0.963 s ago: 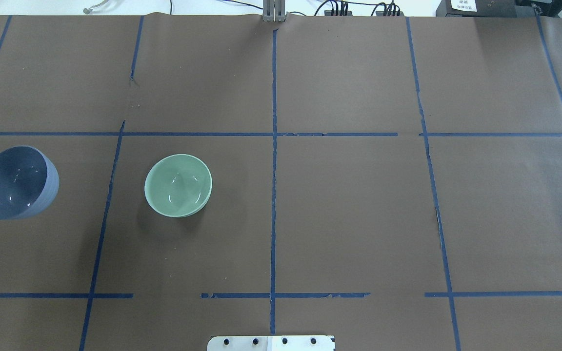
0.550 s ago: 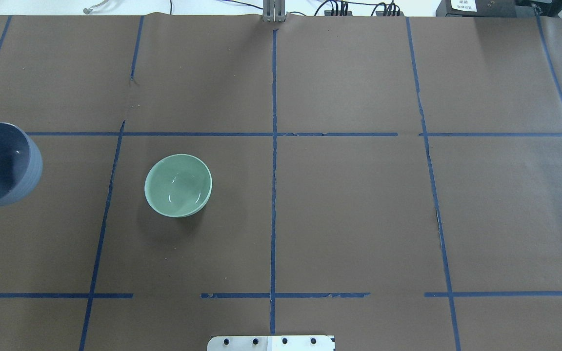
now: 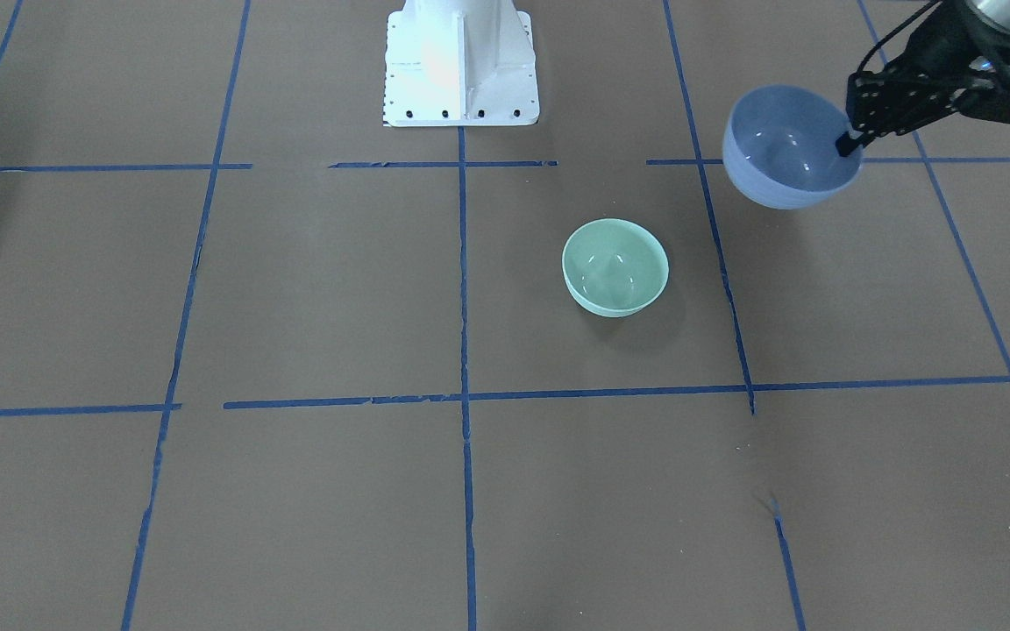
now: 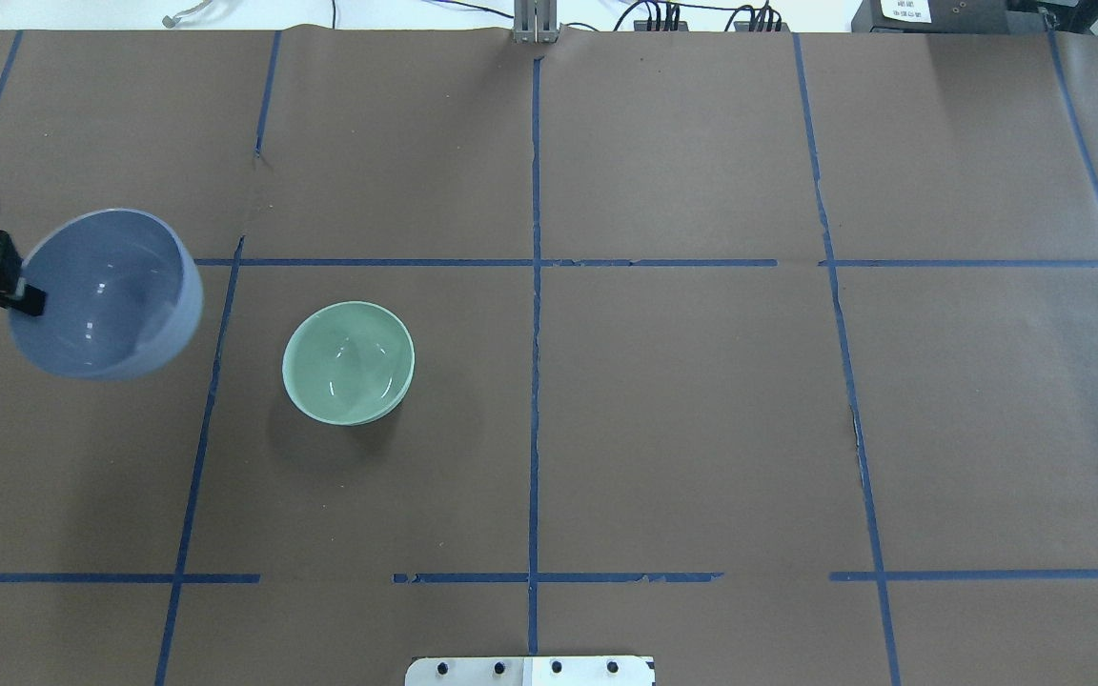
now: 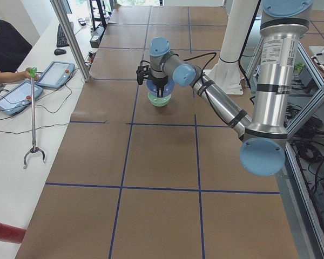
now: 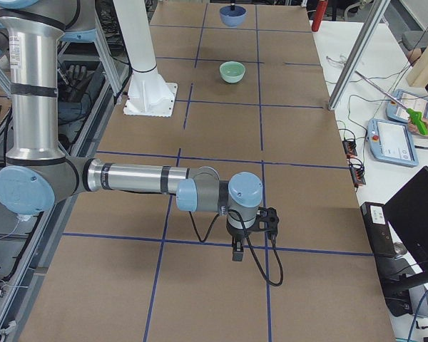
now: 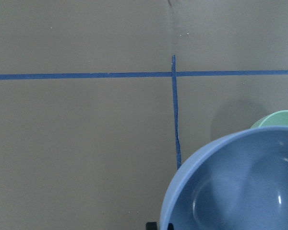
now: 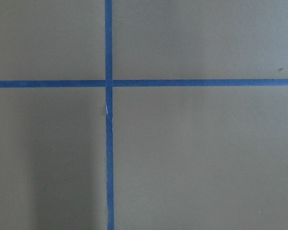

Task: Stack blue bowl on green bowl
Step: 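Carry the blue bowl with the left gripper over the green bowl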

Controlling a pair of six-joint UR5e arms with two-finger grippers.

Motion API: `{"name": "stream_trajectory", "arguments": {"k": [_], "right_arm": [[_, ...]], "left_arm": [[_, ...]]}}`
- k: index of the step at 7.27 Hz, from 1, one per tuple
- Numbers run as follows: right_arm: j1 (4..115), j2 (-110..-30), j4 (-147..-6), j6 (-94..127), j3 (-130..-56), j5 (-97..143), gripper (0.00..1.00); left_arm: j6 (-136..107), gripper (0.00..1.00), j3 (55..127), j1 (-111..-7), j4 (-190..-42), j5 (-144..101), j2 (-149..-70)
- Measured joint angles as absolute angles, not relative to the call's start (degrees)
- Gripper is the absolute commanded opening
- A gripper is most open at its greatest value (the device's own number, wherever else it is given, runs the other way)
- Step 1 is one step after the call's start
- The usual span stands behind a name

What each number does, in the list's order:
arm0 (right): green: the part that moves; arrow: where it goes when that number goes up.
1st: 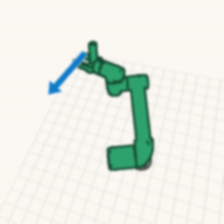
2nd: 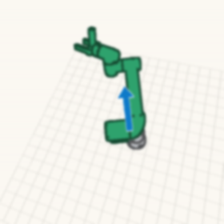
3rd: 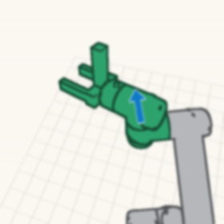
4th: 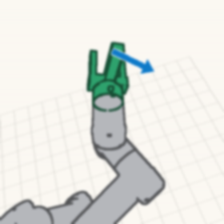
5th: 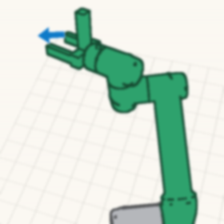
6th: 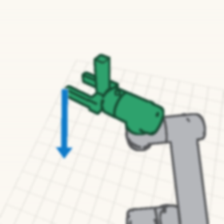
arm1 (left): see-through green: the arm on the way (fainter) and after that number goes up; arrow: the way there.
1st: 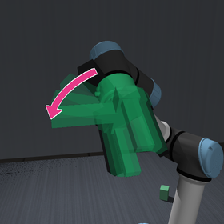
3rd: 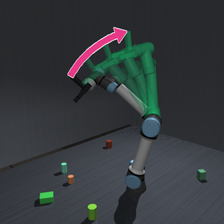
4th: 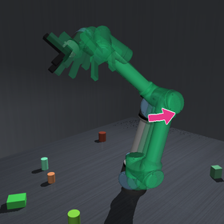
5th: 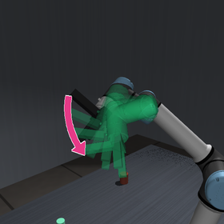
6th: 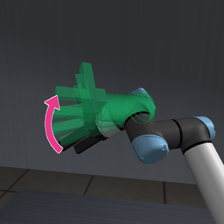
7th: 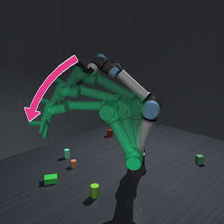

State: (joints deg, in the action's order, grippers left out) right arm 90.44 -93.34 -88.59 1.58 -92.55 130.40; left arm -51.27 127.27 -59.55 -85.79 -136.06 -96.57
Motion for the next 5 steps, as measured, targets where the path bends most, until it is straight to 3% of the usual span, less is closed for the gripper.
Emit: {"name": "stream_trajectory", "arguments": {"k": [2,5], "right_arm": [[90.44,-93.34,-88.59,1.58,-92.55,130.40,1.00],[90.44,-93.34,-88.62,1.58,-92.55,130.41,1.00]], "left_arm": [[-62.98,0.00,122.06,-51.14,-90.45,-131.49,-102.91],[-69.20,0.00,113.98,-46.60,-100.84,-127.33,-104.57]]}}
